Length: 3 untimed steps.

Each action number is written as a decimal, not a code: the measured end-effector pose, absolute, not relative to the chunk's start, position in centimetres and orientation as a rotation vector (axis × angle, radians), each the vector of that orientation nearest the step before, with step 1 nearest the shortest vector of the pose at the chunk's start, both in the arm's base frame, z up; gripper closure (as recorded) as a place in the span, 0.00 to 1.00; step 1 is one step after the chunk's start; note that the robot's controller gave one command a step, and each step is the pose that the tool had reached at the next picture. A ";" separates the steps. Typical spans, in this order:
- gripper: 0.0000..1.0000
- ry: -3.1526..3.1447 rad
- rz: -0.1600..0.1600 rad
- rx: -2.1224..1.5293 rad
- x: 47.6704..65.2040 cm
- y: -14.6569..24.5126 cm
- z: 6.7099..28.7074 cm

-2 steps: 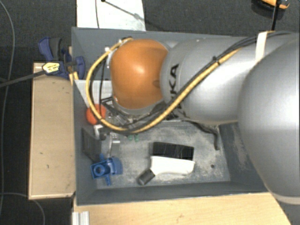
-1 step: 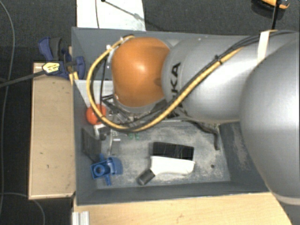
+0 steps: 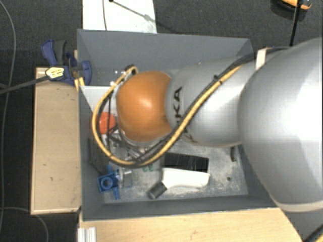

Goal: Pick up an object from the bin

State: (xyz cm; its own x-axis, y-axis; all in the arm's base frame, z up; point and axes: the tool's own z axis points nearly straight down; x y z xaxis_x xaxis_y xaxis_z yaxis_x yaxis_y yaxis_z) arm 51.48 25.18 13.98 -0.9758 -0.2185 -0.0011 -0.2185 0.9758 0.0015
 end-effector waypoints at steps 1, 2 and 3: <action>0.00 3.112 0.002 -0.453 49.2 25.1 11.8; 0.00 2.992 0.004 -0.939 49.4 25.2 13.1; 0.00 2.994 0.005 -0.948 48.4 25.6 7.3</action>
Offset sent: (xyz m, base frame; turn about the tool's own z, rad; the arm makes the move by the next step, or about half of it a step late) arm -0.0203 -0.0015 -0.0056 -0.4892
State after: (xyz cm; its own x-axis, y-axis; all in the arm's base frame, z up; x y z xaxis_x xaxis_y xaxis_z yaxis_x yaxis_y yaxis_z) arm 48.44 25.55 7.34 -0.8179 -0.5753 -0.0018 -0.5753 0.8179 0.0027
